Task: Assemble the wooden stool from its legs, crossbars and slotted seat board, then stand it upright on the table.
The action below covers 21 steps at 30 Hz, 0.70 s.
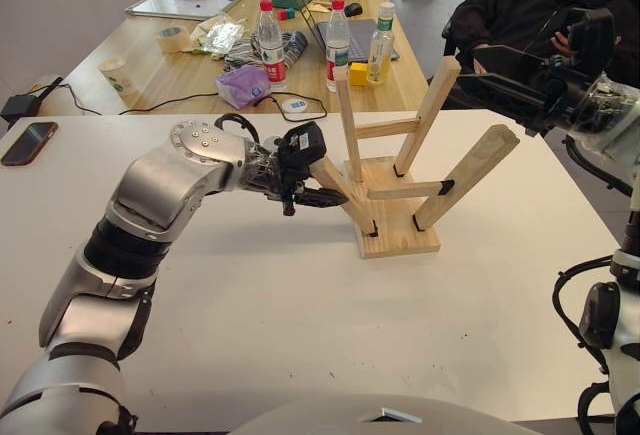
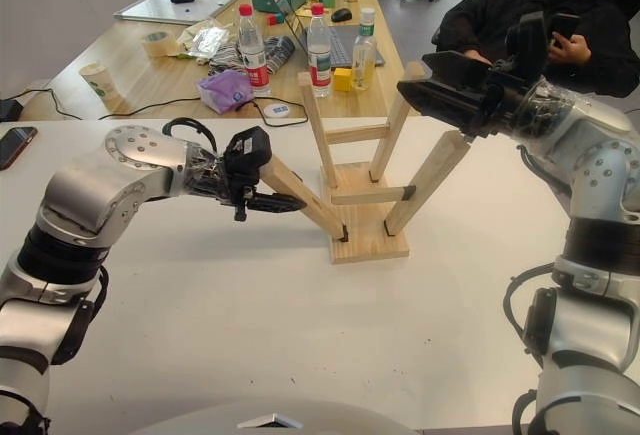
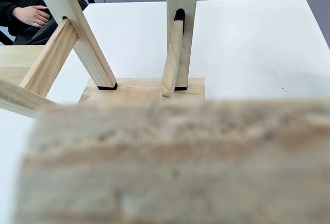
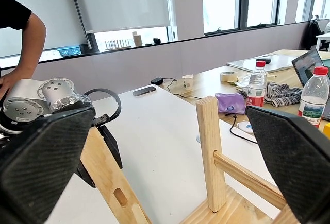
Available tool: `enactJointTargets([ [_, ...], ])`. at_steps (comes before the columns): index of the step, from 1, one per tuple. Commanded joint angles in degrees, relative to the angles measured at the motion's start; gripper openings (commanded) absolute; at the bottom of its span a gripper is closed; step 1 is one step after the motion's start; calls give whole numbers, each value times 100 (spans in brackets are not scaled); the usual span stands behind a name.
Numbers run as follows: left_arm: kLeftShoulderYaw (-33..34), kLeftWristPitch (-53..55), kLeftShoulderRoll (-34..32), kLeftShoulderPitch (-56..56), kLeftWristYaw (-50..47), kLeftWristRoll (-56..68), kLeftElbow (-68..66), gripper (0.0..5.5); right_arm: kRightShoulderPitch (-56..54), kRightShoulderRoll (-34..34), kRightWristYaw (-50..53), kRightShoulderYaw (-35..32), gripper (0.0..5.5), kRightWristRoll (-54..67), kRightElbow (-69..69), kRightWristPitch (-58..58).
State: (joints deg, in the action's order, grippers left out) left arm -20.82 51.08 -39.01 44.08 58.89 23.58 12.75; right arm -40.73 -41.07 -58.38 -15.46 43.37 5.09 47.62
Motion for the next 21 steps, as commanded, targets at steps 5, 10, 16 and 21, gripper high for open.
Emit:
enactJointTargets([
  [5, -888, 526, -555, 508, 352, -534, -539, 204, 522, 66, 321, -280, 540, 334, -611, 122],
  [10, -1384, 951, -454, 1088, 429, -672, -919, 204, 927, 36, 497, -344, 540, 563, -1104, 205],
  [16, -1783, 880, -447, 1500, 826, -708, -1385, 204, 1009, 74, 492, -54, 540, 415, -1373, -76],
  [21, -1811, 671, -465, 1390, 961, -790, -1554, 204, 53, 241, 552, 497, 540, 181, -1403, -425],
])
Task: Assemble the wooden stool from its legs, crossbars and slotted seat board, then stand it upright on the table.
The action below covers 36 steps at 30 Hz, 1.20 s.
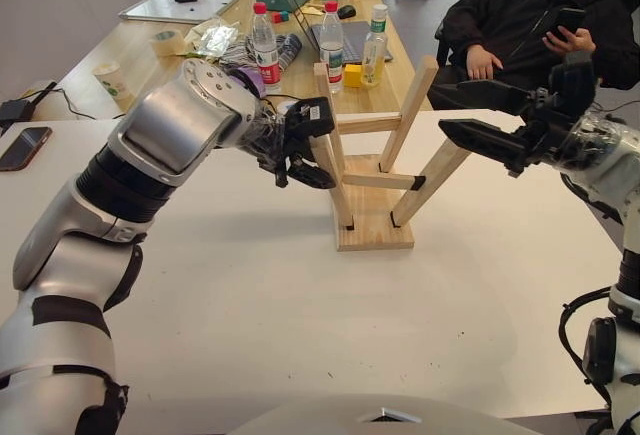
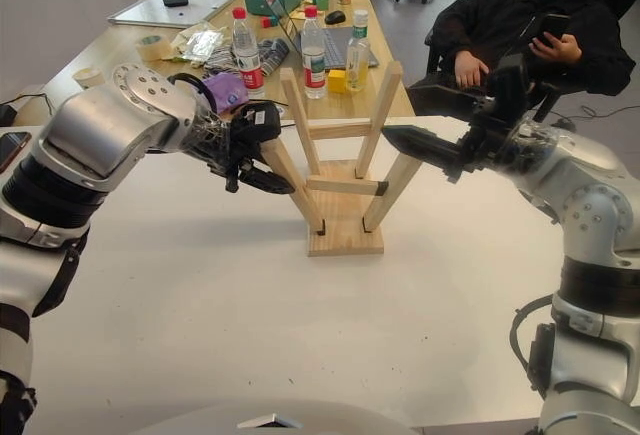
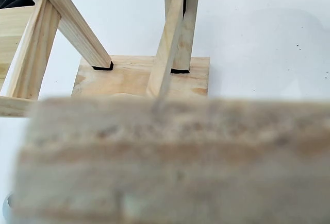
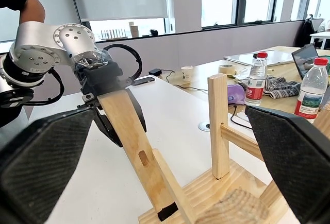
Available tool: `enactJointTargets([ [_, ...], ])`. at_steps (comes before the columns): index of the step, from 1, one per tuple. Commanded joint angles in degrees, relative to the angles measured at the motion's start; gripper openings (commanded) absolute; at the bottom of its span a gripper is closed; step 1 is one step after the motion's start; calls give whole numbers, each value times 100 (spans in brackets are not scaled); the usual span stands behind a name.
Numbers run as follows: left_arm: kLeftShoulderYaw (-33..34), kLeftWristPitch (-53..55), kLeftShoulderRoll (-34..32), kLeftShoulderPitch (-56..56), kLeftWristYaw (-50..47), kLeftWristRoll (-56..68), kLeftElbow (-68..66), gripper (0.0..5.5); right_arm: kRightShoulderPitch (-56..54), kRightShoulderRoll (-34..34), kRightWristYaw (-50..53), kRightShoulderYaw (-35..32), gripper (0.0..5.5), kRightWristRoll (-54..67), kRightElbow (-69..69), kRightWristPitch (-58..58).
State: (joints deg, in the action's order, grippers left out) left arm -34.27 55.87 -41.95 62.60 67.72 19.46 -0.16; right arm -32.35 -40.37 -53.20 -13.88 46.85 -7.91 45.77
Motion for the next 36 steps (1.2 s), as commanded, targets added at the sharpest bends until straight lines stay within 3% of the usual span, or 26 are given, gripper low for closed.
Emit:
enactJointTargets([
  [1, -423, 85, -174, -551, 75, -398, -260, 204, -1061, 169, -28, 539, 540, -306, -73, -315],
  [8, -179, -120, -122, -1068, -150, -417, -276, 204, -3075, 106, -1034, 2343, 540, -1350, 954, -27],
  [12, -103, -127, -20, -1173, -265, -487, -464, 204, -3938, 289, -1660, 3465, 479, -2172, 1871, 193],
  [16, -130, -284, 85, -1202, -291, -582, -687, 204, -4088, 318, -2321, 4192, 413, -2698, 2168, 126],
  [26, -263, -501, 256, -1141, -161, -748, -1201, 204, -4023, 560, -2711, 4505, 248, -3514, 2860, -314],
  [29, -290, -472, 284, -1089, -101, -759, -1188, 204, -3894, 681, -2645, 4579, 174, -3808, 3070, -590],
  [36, -369, -553, 408, -962, -4, -893, -1326, 204, -3538, 858, -2686, 4718, 174, -4264, 3256, -947],
])
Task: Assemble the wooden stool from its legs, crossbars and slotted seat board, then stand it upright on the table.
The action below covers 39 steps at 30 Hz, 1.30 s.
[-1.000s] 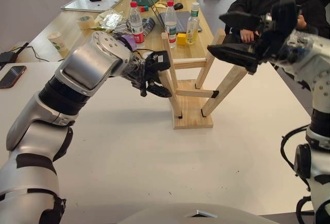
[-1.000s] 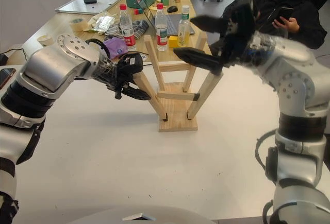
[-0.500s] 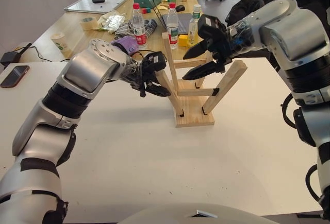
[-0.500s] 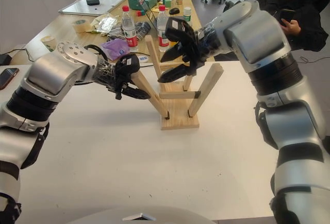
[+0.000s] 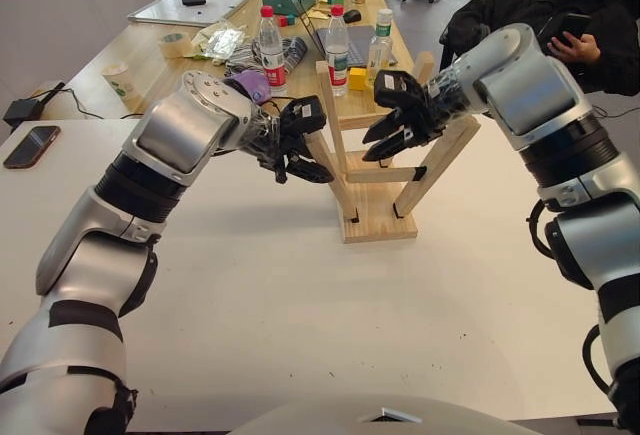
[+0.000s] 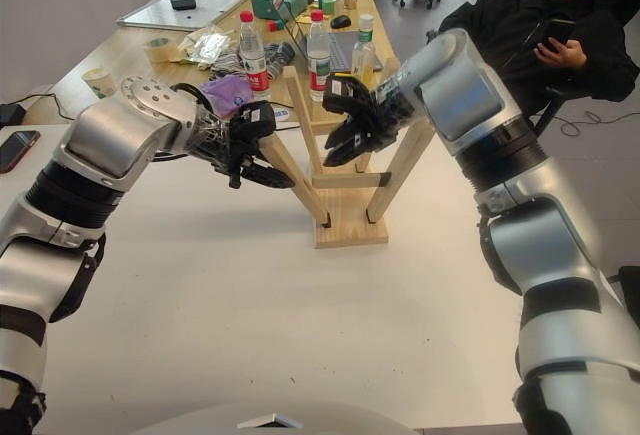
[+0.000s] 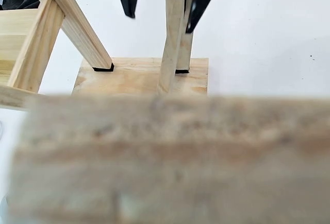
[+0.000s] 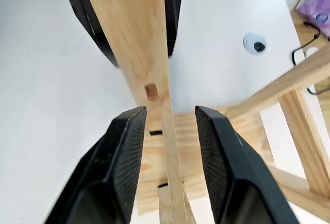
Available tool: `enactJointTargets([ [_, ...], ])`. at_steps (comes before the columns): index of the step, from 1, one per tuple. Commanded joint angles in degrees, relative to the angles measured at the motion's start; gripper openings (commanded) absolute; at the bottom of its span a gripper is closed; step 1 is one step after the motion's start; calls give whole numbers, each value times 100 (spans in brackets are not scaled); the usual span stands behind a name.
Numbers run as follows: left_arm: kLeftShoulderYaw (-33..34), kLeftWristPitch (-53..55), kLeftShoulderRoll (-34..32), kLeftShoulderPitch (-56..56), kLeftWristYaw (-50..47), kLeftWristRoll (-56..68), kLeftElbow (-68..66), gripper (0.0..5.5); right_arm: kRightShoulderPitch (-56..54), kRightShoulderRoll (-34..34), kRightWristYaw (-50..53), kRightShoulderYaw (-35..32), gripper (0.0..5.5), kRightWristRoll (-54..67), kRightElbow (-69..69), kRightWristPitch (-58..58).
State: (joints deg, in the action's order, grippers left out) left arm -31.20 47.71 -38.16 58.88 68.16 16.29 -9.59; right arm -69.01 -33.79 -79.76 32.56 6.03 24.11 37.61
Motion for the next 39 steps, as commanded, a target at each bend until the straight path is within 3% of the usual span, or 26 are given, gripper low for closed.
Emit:
enactJointTargets([
  [1, -684, 258, 43, -581, -43, -582, -396, 204, 161, 207, -51, 78, 174, -231, 64, -151],
  [19, -662, 222, 336, -527, 28, -682, -480, 204, 467, 613, 154, 54, 174, -1018, 1056, -855],
  [27, -698, 102, 496, -477, 58, -809, -796, 204, 537, 673, 51, -10, 58, -1156, 1170, -1044],
  [39, -832, -124, 741, -355, 178, -1061, -1317, 204, 688, 695, -113, -75, 49, -1288, 1048, -1080],
])
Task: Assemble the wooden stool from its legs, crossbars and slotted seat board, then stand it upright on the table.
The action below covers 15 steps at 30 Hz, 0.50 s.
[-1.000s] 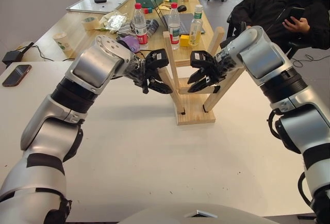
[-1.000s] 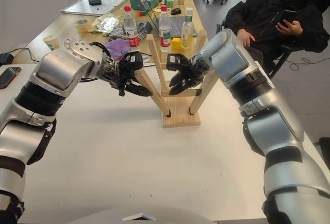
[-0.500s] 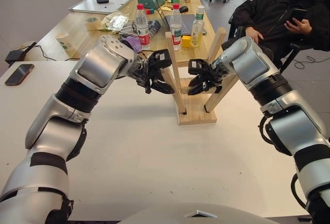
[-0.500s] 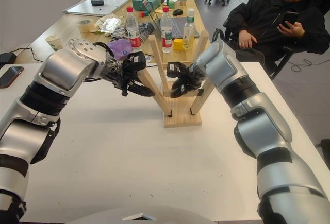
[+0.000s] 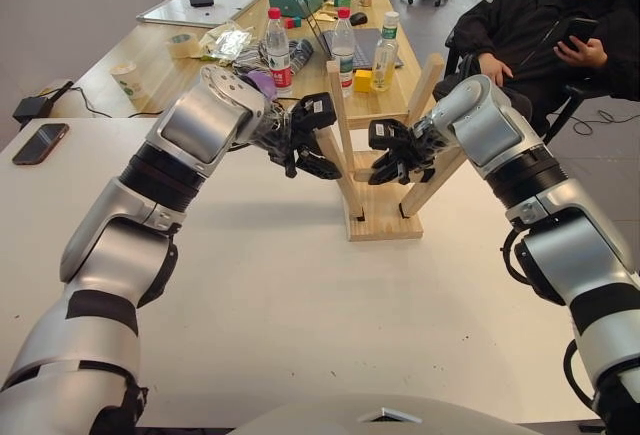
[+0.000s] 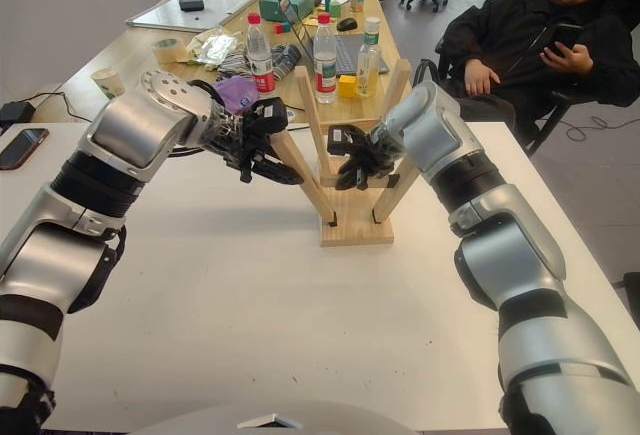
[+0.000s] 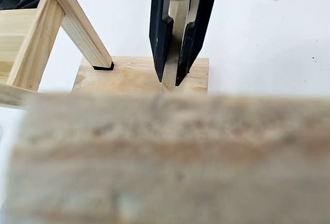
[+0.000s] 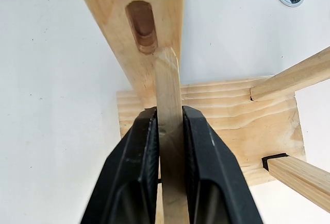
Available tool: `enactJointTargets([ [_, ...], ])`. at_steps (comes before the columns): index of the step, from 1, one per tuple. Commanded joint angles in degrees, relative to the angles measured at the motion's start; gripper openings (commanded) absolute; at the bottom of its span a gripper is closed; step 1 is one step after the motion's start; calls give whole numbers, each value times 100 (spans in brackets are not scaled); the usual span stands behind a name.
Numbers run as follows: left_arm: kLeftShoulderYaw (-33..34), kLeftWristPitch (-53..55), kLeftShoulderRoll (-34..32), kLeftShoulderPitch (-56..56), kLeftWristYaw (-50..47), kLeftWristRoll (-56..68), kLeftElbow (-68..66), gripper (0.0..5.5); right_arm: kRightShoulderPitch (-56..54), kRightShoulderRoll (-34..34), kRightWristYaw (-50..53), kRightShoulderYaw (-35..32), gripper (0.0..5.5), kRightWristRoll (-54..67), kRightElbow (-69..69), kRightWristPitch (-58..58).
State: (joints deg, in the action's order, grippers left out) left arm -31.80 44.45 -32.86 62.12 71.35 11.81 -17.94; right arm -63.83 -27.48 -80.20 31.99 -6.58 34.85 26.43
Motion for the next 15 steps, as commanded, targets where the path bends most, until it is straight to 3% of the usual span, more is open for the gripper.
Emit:
enactJointTargets([
  [1, -783, 194, 243, -666, -132, -630, -516, 204, 177, 69, -74, -23, 48, -34, -33, 41],
  [15, -1226, -83, 741, -307, 139, -1106, -1026, 204, 285, 105, -99, -122, 47, -36, -171, 213],
])
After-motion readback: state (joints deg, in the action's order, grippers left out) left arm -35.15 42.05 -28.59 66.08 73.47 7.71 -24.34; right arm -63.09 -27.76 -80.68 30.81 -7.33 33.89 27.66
